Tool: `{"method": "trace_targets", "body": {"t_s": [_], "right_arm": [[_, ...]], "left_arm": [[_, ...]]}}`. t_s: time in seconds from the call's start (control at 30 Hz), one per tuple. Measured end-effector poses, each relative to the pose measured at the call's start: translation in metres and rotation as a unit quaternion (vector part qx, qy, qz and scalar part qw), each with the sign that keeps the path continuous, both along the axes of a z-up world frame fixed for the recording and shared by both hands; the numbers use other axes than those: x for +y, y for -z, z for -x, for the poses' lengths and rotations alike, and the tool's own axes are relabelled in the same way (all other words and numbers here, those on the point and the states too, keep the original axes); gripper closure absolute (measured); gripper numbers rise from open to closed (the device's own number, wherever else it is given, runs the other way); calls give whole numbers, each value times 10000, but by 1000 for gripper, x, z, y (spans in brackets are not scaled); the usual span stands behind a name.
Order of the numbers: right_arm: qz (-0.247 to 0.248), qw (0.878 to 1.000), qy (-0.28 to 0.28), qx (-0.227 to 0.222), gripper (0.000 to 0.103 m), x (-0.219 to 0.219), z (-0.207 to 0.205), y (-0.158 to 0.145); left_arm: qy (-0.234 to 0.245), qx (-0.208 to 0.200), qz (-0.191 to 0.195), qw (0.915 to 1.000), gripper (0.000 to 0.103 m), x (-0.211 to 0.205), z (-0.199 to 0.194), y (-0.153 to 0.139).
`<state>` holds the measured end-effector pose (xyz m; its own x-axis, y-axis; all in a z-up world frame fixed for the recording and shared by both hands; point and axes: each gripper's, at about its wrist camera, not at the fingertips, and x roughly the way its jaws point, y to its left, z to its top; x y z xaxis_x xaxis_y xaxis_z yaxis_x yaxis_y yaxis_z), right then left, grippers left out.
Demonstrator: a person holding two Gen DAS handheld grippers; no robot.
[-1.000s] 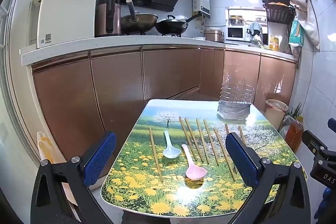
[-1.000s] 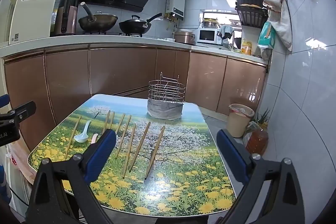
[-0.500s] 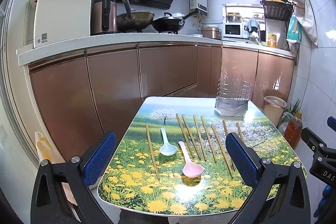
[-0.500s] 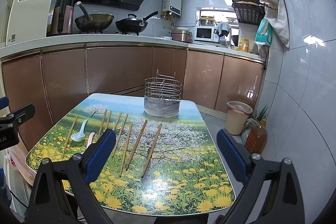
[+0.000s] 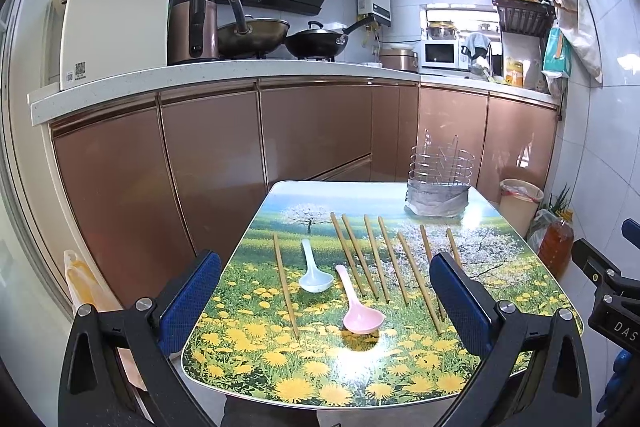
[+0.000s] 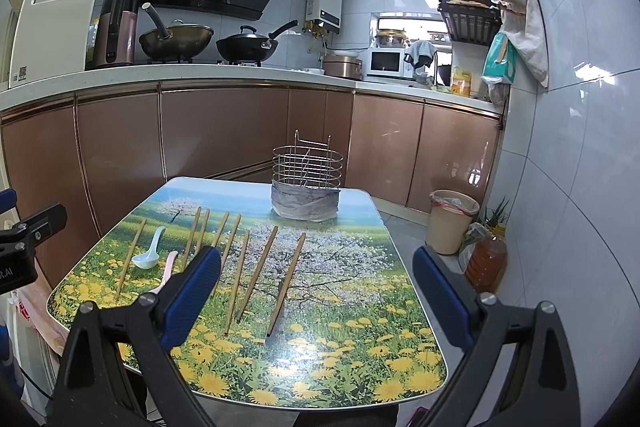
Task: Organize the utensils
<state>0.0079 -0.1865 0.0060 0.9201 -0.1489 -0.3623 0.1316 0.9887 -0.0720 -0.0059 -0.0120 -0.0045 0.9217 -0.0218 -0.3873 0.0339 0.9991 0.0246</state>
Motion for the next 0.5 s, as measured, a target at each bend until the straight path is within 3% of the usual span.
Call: {"method": "trace_targets", "body": {"t_s": [0.5], "right_arm": [[74,10000,9,3,5,3,0,0]], "left_arm": [[13,-8,27,10000,0,2,1,1]]}}
